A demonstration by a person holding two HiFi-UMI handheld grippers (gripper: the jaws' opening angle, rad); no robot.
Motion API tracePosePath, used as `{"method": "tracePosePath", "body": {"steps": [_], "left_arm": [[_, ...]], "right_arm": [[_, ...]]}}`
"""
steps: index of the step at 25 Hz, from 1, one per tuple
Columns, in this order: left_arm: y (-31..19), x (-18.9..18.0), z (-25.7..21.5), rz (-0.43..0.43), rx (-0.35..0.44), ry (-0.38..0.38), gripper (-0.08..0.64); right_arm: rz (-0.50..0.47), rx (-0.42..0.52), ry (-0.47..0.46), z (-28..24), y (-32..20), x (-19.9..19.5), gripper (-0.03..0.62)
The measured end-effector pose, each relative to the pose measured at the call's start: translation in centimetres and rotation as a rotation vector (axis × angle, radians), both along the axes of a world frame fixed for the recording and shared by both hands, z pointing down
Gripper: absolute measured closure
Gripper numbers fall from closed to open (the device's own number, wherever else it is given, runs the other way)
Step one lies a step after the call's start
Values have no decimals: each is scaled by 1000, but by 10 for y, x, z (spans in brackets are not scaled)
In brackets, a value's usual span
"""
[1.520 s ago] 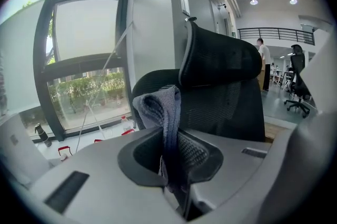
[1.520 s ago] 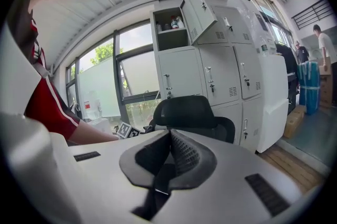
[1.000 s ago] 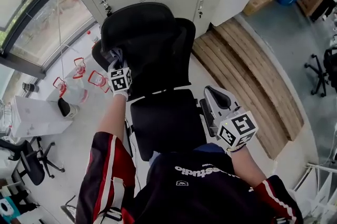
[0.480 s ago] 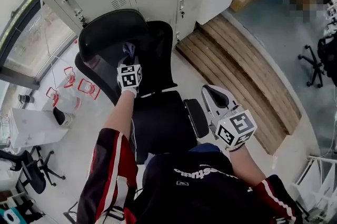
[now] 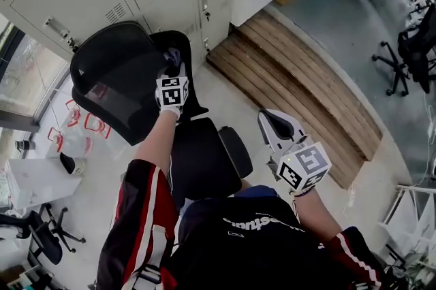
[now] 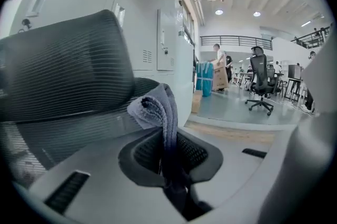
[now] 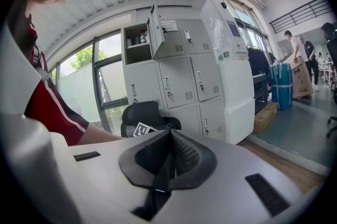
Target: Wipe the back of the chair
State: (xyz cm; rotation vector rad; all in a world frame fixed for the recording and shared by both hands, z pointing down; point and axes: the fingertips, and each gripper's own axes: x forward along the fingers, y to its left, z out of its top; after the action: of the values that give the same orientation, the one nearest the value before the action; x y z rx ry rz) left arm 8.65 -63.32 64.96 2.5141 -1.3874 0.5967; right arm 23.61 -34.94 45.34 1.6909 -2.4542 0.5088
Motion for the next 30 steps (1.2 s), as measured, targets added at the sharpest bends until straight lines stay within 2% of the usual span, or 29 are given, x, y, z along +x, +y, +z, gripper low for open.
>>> {"method": "tracePosePath", "body": {"steps": [8,14,17,21,30], "left_arm": [[25,63,-21,110,25,2,503],[57,47,-43,125,41,7,503],[80,17,-46,108,39,5,503],[107,-42,-36,54,21,-15,503],[141,-221,-19,-157,-18,-23,503]], "right_arm": [[20,21,-19,-6,7,30,578],[-40,49,-29,-17,0,4,578],[-96,66,-39,-26,-4,-26,578],[-167,86,-44,-35,-10,-72,578],[-297,59,-48,-27,-5,-183,578]]}}
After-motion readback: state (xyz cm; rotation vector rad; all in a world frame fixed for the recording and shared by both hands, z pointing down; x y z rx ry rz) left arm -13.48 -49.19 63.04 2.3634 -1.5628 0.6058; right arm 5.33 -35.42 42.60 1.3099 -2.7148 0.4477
